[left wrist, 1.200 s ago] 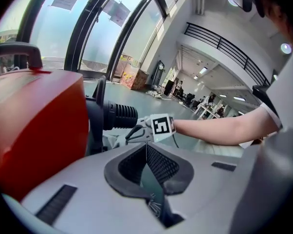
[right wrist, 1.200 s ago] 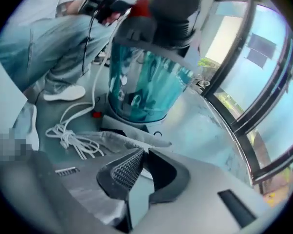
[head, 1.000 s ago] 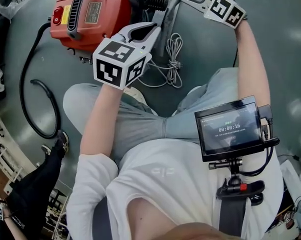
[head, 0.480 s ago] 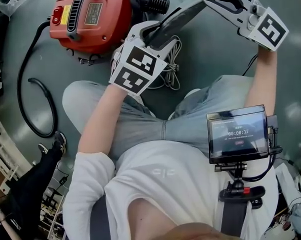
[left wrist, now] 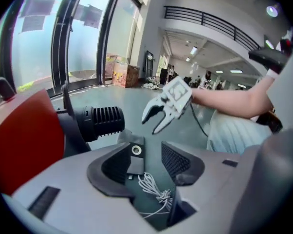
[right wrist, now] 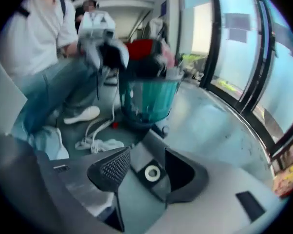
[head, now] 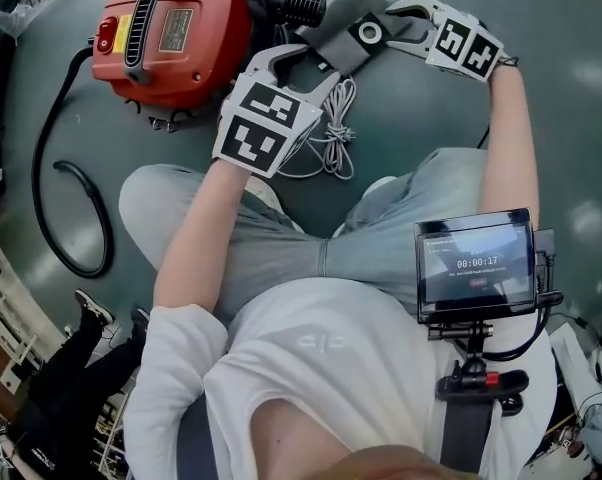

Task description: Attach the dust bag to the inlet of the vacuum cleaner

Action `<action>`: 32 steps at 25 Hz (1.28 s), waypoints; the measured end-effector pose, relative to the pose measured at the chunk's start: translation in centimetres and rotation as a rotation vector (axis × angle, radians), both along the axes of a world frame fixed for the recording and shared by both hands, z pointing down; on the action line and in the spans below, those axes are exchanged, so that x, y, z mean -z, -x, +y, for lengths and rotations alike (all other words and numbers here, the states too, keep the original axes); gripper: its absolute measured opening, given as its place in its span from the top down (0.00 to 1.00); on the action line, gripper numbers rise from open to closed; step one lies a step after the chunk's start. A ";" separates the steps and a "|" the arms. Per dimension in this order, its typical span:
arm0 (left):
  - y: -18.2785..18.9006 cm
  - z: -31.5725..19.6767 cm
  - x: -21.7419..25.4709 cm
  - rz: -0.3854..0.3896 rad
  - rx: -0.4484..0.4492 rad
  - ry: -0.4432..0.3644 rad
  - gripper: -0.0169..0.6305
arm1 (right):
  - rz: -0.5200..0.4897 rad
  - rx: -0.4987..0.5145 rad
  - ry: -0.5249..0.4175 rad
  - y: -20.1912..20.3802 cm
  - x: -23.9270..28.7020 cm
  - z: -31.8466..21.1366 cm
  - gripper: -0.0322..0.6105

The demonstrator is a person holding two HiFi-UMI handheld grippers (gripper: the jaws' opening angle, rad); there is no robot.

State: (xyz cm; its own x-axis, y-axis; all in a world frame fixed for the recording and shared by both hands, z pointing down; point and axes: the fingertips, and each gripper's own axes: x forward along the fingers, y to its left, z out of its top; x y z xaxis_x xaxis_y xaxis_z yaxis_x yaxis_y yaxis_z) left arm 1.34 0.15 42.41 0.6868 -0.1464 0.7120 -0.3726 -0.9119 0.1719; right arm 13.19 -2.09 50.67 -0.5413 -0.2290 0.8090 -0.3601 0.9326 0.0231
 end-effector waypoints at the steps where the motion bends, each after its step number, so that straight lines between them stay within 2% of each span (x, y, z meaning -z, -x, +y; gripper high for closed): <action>1: 0.0 -0.2 0.6 0.031 0.014 0.024 0.66 | 0.104 0.033 -0.004 -0.6 -3.4 0.4 0.63; 4: 0.1 -0.4 2.2 0.084 0.040 0.067 0.66 | 0.351 0.184 -0.086 -1.1 -12.3 1.6 0.63; 7: 0.1 -0.1 2.3 0.083 0.041 0.081 0.66 | 0.510 0.344 -0.093 -1.5 -19.3 3.9 0.63; 9: 0.4 0.0 1.8 0.072 0.035 0.082 0.66 | 0.546 0.360 -0.084 -1.6 -22.2 3.9 0.63; 13: 1.0 0.2 1.2 0.070 0.027 0.082 0.66 | 0.545 0.416 -0.103 1.0 -25.4 3.9 0.63; 16: 1.0 0.4 1.1 0.085 0.032 0.099 0.66 | 0.623 0.501 -0.232 2.4 -26.9 3.5 0.63; 18: 1.0 0.5 1.1 0.096 0.034 0.114 0.66 | 0.667 0.481 -0.301 2.6 -27.3 2.2 0.63; 20: 0.9 0.6 1.0 0.109 0.034 0.134 0.66 | 0.665 0.443 -0.276 2.8 -27.8 1.7 0.63; 23: 0.9 0.8 0.7 0.129 0.034 0.169 0.66 | 0.652 0.413 -0.184 2.7 -28.5 1.8 0.63; 24: 1.0 0.8 0.6 0.134 0.034 0.179 0.66 | 0.633 0.377 -0.150 2.7 -28.4 1.6 0.66; 26: 0.9 0.8 0.6 0.142 0.030 0.198 0.66 | 0.555 0.252 -0.081 2.9 -27.1 0.8 0.86; 28: 0.6 1.0 1.1 0.150 0.010 0.196 0.66 | 0.461 0.163 -0.026 2.4 -23.7 0.1 0.89; 30: -0.1 1.0 2.1 0.131 -0.037 0.122 0.66 | 0.401 0.158 -0.022 0.9 -18.1 -0.4 0.89; 32: -0.9 0.8 3.0 0.081 -0.092 -0.018 0.66 | 0.357 0.176 -0.062 -0.8 -11.0 -0.9 0.89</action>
State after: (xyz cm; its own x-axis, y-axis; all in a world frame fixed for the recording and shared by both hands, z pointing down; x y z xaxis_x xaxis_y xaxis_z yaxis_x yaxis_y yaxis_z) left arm 2.20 0.95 39.37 0.7533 -0.0919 0.6513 -0.2722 -0.9449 0.1815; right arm 13.94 -2.99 61.67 -0.2636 -0.2119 0.9411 -0.1541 0.9723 0.1757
